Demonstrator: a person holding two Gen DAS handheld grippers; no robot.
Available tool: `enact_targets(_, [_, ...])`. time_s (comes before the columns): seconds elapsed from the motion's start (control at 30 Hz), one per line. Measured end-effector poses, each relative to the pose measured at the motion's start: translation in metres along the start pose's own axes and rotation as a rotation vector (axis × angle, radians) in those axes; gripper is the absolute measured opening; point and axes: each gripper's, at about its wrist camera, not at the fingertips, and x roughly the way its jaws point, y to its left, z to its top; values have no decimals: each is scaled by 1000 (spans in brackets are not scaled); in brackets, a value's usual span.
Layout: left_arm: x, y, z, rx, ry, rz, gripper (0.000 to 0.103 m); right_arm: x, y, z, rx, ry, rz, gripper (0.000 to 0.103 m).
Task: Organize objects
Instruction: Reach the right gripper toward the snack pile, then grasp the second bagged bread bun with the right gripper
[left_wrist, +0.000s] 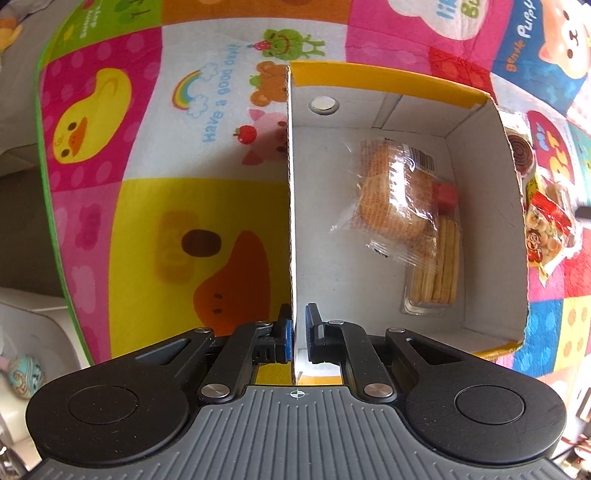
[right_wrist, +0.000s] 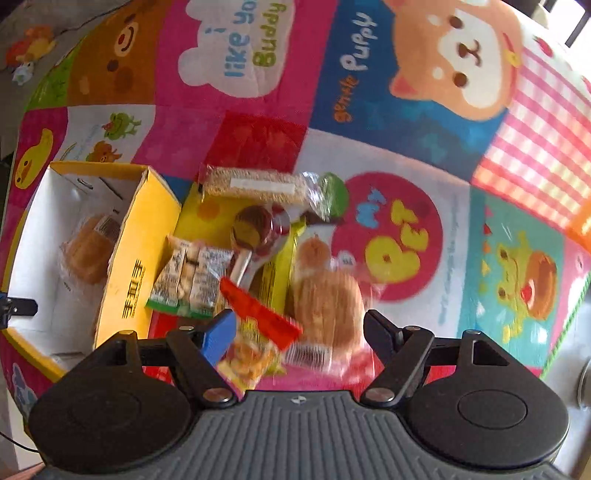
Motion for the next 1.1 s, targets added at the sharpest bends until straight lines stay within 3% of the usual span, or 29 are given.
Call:
enact_targets(0.13, [-1,1,1,-28,2,4,9,36,22,44,-202,-31,-53,76])
enact_targets(0.27, [-3,2,3,-48,-1,9,9,62,47,65,-418,-59,-98,76])
enact_targets(0.33, [-4,2,3,-61,-8,5,9,64,39,71,-371,-48,-69,76])
enact_targets(0.47, [0,3,3,-70,-7,7,9,60,-1,59,-155,-6,-13,79])
enact_targets(0.53, [2,3,3,-71,-1,2,9,54,-12,38,-119,8,-20,85])
enact_targets(0.63, [6,2,3,-58,8,-6,9,48,-18,1,-107,52,-46,85])
enact_targets(0.87, [10,3,0,-39,12,-21,9,30,-35,-88,106,146,-40,85])
enact_targets(1.0, [8,0,-4,-16,15,-23,9,13,-41,-106,188,128,-17,85])
enact_targets(1.1, [7,0,-6,-18,18,-23,9,6,-36,-93,168,62,-18,84])
